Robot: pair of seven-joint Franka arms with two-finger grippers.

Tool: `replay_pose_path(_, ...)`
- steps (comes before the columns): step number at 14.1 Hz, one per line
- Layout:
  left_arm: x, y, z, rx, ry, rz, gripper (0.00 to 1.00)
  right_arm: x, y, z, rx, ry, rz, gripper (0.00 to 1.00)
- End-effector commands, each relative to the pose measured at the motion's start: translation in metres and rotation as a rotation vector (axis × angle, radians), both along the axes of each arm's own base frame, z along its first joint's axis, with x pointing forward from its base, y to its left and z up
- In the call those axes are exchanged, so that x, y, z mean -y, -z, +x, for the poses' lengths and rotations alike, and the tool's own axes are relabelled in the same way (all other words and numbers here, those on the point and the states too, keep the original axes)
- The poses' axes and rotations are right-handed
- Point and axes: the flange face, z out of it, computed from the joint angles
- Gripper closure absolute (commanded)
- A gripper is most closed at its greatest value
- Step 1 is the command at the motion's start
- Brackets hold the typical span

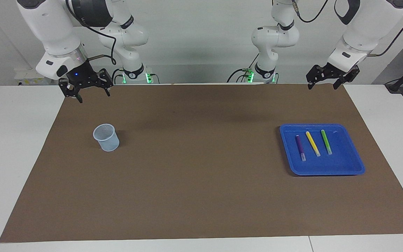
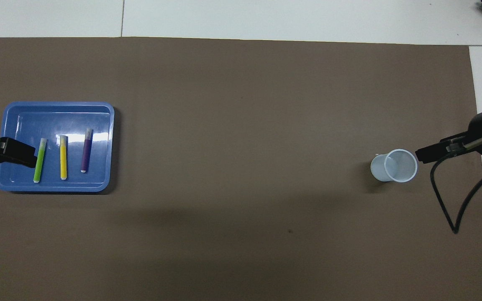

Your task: Right arm passes pens to left for tray arrangement

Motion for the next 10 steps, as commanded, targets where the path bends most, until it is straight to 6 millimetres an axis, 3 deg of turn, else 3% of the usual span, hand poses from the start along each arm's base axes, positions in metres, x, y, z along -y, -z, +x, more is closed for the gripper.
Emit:
replay_pose_path(1,-0.008,-0.003,-0.01,-0.033,-0.036,-0.037,0.0,0.002,-0.002,-0.004,-0.005,-0.001,-0.008,0.0)
replay_pose_path(5,-0.006,-0.015,0.002,0.054,-0.039,-0.061,0.0,0.002,-0.003,-0.005,-0.003,-0.001,-0.008,0.0)
replay_pose_path(10,-0.001,-0.016,0.004,0.078,-0.029,-0.049,0.0,0.002,-0.002,-0.004,-0.005,0.0,-0.008,0.0)
